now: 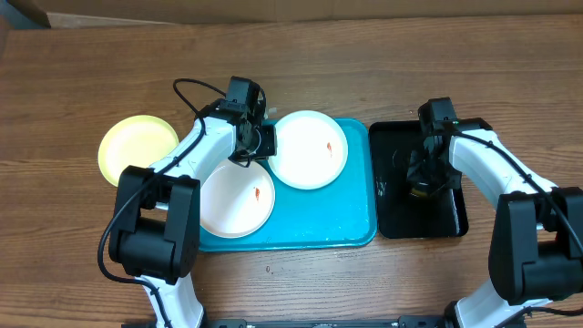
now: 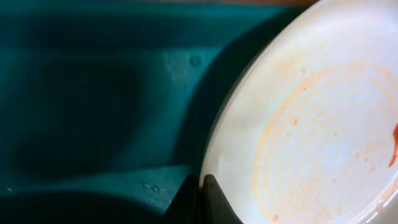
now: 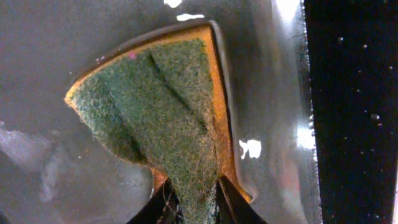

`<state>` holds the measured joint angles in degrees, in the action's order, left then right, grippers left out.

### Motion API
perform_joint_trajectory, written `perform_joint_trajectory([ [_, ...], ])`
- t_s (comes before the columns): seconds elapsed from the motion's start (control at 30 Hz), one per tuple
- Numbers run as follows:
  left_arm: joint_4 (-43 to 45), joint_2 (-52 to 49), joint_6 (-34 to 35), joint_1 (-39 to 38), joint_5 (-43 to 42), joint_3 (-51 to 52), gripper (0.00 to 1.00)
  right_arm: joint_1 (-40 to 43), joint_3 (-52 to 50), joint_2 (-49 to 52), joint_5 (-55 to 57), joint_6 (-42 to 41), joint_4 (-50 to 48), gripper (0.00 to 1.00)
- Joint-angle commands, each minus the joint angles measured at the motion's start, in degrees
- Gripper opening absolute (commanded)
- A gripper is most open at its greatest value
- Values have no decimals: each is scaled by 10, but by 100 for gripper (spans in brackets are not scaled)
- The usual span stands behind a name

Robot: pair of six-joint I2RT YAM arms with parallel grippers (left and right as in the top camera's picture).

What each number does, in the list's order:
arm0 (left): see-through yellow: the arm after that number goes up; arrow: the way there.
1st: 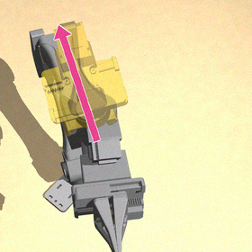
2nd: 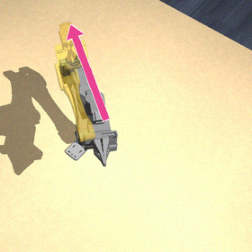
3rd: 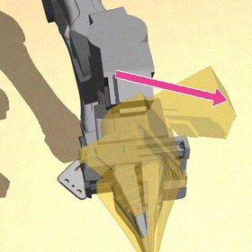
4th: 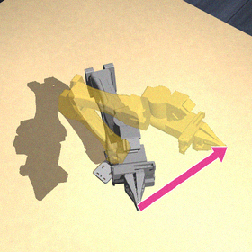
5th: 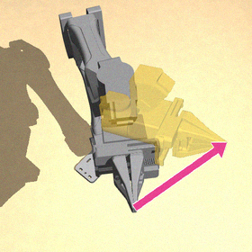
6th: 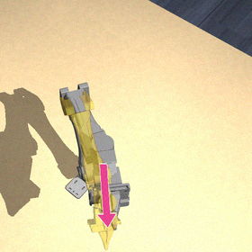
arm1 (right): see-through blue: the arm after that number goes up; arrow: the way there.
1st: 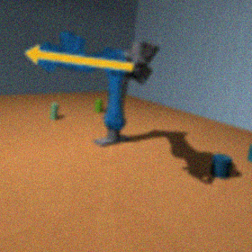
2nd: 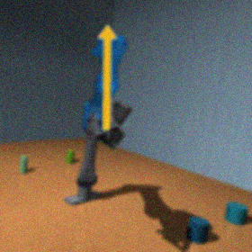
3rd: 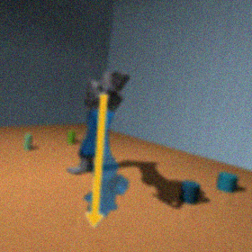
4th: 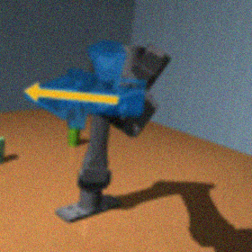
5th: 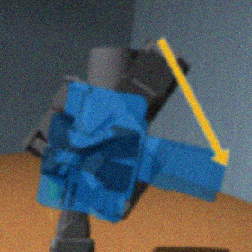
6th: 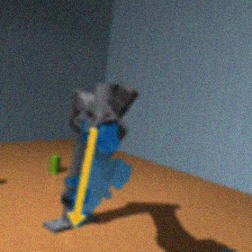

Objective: Clean dirty plates on tray and stack at the side

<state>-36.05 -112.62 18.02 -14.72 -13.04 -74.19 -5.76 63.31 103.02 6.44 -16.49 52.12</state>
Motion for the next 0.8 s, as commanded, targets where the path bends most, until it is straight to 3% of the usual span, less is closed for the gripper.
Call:
perform_joint_trajectory([
  [0.0,-23,-5,-2,-5,-35,0,4,-1,-5,-10,10,4,0,24],
  [0.1,-43,-5,-2,-12,-35,1,4,-1,-5,-10,10,4,0,31],
  [0.13,-45,-5,-3,-16,-35,1,5,-1,-5,-10,10,4,0,38],
  [0.23,-37,-5,-2,-23,-24,1,13,-1,-5,-10,11,4,-7,41],
  [0.33,-24,-5,-2,-23,-5,1,20,-1,-5,-10,10,4,-27,51],
  [0.47,-16,-5,-2,-23,1,1,25,-1,-5,-10,10,4,-39,53],
  [0.77,-14,-5,-2,-26,1,1,26,-1,-5,-10,10,4,-54,68],
])
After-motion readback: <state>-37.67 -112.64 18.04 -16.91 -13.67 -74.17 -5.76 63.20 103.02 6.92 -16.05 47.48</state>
